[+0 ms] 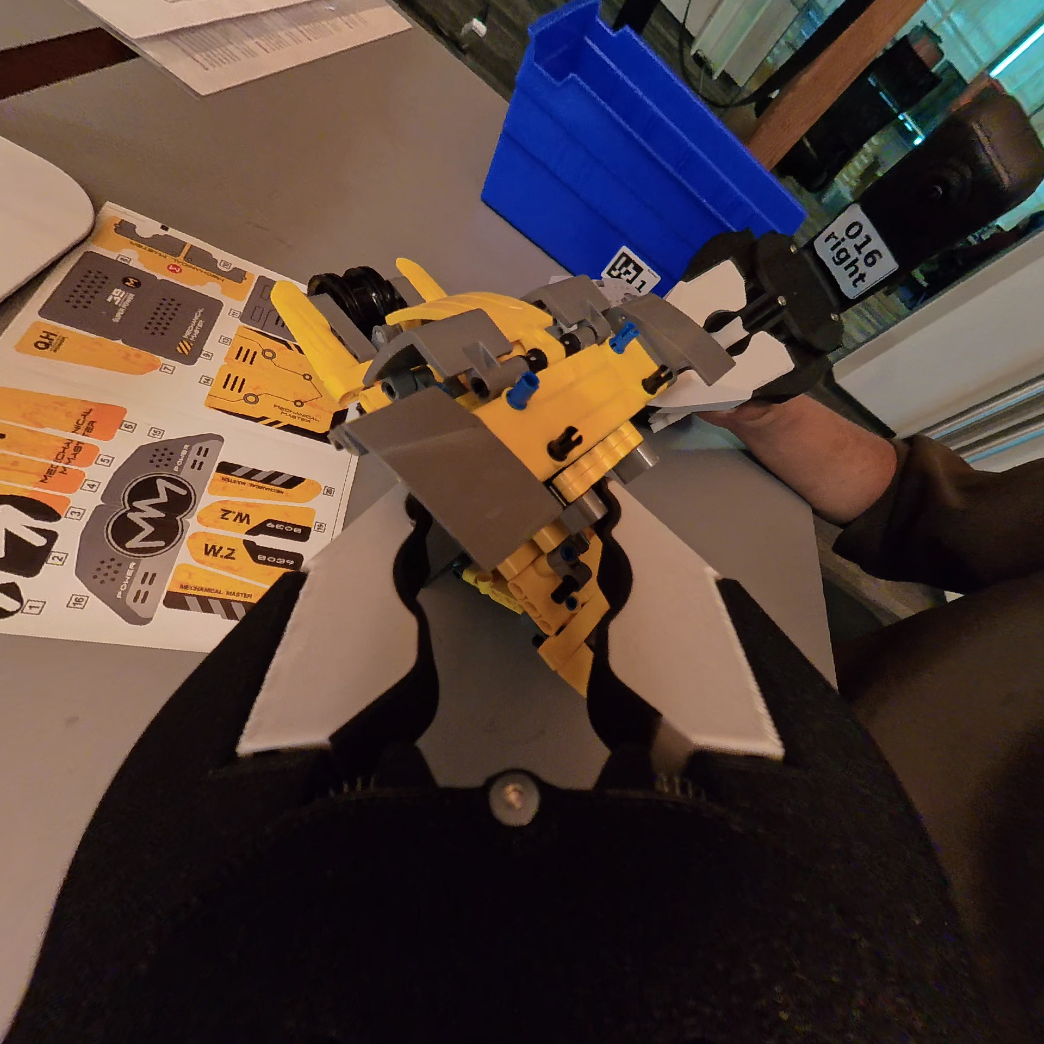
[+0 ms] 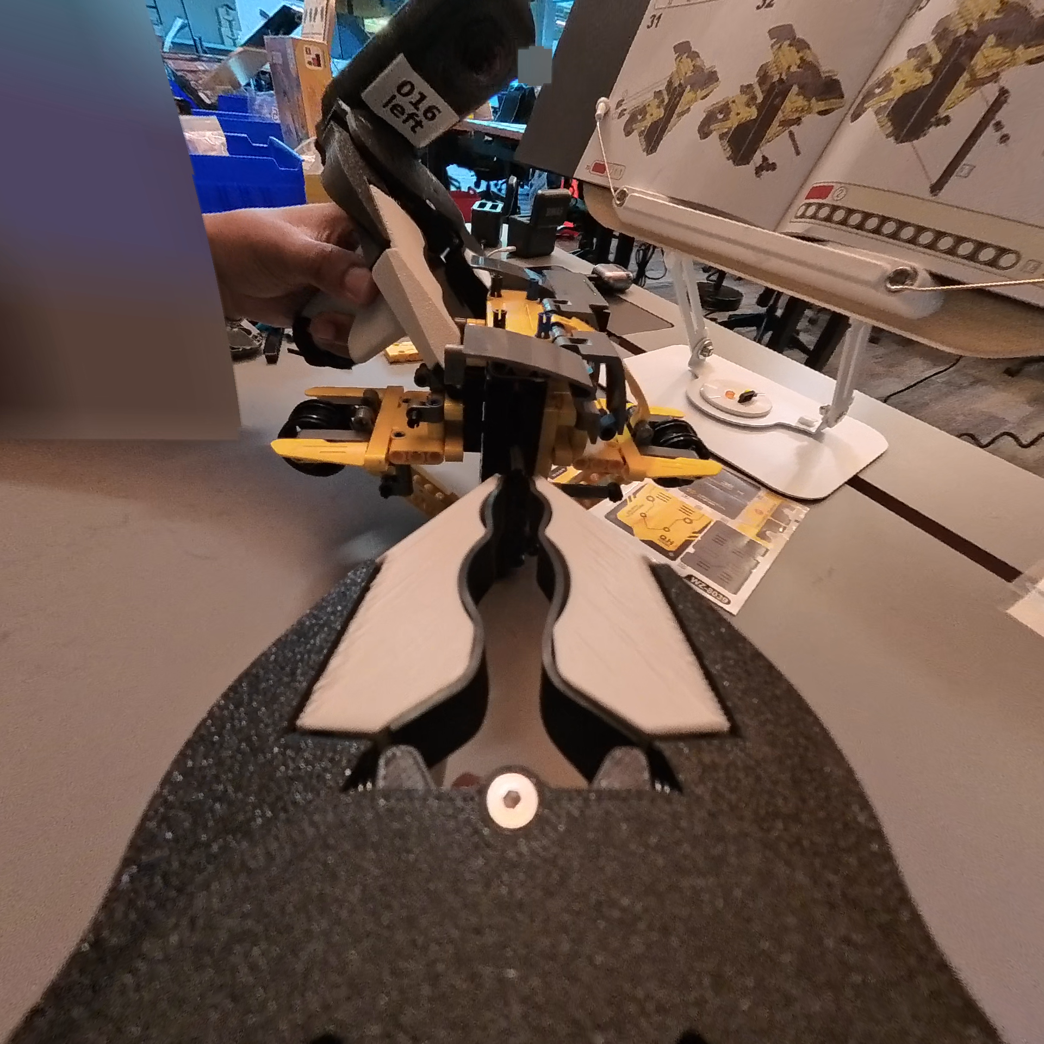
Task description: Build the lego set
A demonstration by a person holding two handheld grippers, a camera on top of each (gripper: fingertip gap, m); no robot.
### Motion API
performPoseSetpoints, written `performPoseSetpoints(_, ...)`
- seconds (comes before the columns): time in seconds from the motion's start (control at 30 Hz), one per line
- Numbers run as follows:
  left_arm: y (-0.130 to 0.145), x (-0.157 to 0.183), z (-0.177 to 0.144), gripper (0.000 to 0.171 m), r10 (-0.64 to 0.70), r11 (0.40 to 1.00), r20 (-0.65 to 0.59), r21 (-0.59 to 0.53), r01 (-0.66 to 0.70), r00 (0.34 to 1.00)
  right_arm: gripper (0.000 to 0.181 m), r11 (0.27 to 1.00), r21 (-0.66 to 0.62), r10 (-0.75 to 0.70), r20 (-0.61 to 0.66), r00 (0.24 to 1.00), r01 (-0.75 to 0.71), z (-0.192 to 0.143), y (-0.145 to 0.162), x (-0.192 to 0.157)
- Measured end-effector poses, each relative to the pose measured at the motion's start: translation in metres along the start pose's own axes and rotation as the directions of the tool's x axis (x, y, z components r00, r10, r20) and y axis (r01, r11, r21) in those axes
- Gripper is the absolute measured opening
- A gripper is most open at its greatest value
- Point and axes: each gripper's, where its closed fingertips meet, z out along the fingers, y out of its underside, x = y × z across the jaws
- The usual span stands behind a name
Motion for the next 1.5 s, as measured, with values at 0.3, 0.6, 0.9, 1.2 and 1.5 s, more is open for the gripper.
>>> performPoseSetpoints(0.3, -0.0008, -0.0011, 0.0004, 0.053, 0.029, 0.999, -0.058, -0.033, -0.031, 0.998, 0.006, 0.998, -0.002, 0.055, 0.079, 0.995, -0.055, 0.0004, 0.0001, -0.0041)
performPoseSetpoints(0.6, -0.0001, -0.0024, -0.0012, 0.054, 0.041, 0.998, -0.140, -0.043, -0.047, 0.989, 0.006, 0.999, 0.032, -0.040, 0.078, 0.996, 0.037, 0.0034, -0.0047, -0.0076)
performPoseSetpoints(0.9, 0.0011, -0.0020, 0.0007, 0.058, 0.030, 0.999, -0.157, -0.029, -0.035, 0.987, 0.006, 0.997, 0.019, -0.080, 0.026, 0.996, 0.079, 0.0038, -0.0022, -0.0052)
performPoseSetpoints(1.2, 0.0002, -0.0035, 0.0016, 0.058, 0.033, 0.999, -0.148, -0.021, -0.036, 0.988, 0.006, 0.997, 0.013, -0.075, 0.024, 0.997, 0.075, 0.0052, -0.0013, -0.0045)
performPoseSetpoints(1.5, -0.0015, -0.0057, 0.0016, 0.058, 0.009, 1.000, -0.158, 0.001, -0.009, 0.987, 0.006, 0.997, 0.018, -0.074, 0.009, 0.997, 0.074, 0.0076, -0.0021, -0.0032)
